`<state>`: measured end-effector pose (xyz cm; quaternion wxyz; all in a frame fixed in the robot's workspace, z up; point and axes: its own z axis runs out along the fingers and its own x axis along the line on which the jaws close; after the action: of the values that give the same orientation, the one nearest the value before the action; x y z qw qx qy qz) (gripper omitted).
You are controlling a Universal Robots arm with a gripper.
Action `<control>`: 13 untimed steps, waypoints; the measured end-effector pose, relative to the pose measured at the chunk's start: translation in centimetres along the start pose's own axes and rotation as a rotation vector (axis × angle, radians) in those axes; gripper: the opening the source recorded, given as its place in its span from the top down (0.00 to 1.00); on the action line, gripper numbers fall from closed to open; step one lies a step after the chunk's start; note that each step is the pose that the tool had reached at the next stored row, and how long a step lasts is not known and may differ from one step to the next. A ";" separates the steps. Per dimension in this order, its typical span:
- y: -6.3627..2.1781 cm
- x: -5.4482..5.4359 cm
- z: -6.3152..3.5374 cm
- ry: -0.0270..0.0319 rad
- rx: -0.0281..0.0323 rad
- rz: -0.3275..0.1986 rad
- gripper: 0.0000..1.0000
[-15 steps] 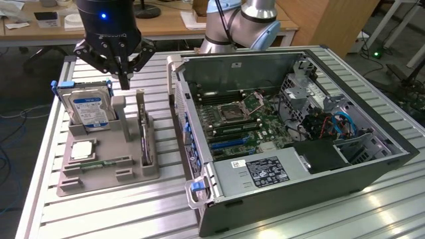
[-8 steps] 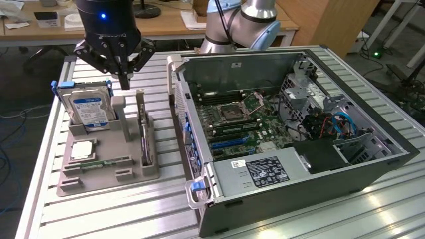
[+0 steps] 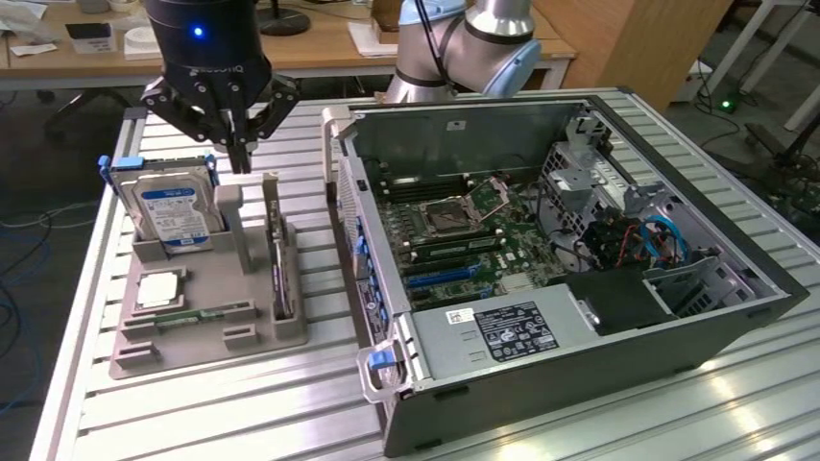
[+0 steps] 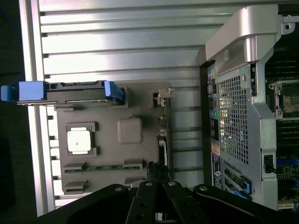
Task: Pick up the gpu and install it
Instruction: 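Pick up the gpu and move the gpu toward the slot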
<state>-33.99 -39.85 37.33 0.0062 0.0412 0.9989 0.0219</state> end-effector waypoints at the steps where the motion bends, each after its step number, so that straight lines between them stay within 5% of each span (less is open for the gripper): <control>1: 0.00 0.0 0.01 -0.0001 0.0000 0.001 0.83; 13: -0.11 0.0 0.04 -0.0002 0.0000 0.001 0.41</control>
<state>-33.98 -39.96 37.29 0.0063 0.0418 0.9989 0.0219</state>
